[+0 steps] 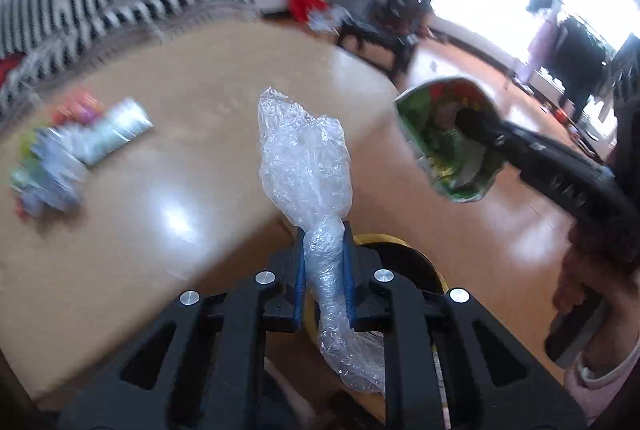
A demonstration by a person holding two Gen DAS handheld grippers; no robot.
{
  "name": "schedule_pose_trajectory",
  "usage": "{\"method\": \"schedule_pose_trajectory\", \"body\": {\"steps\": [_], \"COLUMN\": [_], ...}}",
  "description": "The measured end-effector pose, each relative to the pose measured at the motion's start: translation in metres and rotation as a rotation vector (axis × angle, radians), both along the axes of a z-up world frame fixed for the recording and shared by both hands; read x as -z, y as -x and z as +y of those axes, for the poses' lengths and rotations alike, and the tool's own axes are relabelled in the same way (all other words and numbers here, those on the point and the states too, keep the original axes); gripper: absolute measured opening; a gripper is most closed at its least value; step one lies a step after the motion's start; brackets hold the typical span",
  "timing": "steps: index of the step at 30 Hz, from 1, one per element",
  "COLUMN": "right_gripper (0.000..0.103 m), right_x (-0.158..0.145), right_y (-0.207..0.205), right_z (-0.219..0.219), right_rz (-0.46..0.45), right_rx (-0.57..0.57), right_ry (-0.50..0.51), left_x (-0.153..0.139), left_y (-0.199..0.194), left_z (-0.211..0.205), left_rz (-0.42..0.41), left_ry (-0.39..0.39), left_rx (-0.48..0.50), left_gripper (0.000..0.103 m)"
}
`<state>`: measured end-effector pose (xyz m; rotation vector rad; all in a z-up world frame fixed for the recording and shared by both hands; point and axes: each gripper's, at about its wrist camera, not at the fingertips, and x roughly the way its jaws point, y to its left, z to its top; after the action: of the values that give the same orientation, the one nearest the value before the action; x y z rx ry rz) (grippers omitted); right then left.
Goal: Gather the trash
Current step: 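Carry both items over the bin and open both tools to release them, then move both tools back over the table toward the remaining trash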
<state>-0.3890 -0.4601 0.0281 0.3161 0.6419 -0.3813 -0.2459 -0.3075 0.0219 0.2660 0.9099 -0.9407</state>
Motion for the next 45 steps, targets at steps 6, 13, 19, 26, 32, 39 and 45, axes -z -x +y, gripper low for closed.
{"method": "schedule_pose_trajectory", "body": {"steps": [6,13,19,26,32,39,45], "right_gripper": [0.023,0.023,0.023,0.023,0.023,0.028,0.096], "right_x": [0.114,0.174,0.189,0.188,0.185,0.182,0.125], "right_y": [0.027,0.044,0.045,0.036,0.034,0.036,0.05], "right_z": [-0.027,-0.035,-0.03,-0.028,-0.029,-0.039,-0.055], "right_rz": [0.188,0.296,0.33,0.336,0.338,0.317,0.171], "right_rx": [0.076,0.117,0.114,0.112,0.112,0.135,0.188], "right_ry": [-0.181,-0.22,-0.223,-0.222,-0.226,-0.287,-0.2], "left_x": [0.094,0.15,0.171,0.17,0.174,0.183,0.154], "left_y": [0.031,0.035,0.031,0.041,0.03,0.032,0.019], "left_z": [-0.043,-0.066,-0.073,-0.07,-0.073,-0.08,-0.056], "left_rz": [0.127,0.157,0.188,0.196,0.204,0.221,0.278], "left_ry": [-0.147,-0.264,-0.329,-0.328,-0.333,-0.389,-0.184], "left_rx": [0.052,0.071,0.1,0.111,0.11,0.111,0.038], "left_gripper": [0.014,0.014,0.014,0.014,0.014,0.036,0.096]}}
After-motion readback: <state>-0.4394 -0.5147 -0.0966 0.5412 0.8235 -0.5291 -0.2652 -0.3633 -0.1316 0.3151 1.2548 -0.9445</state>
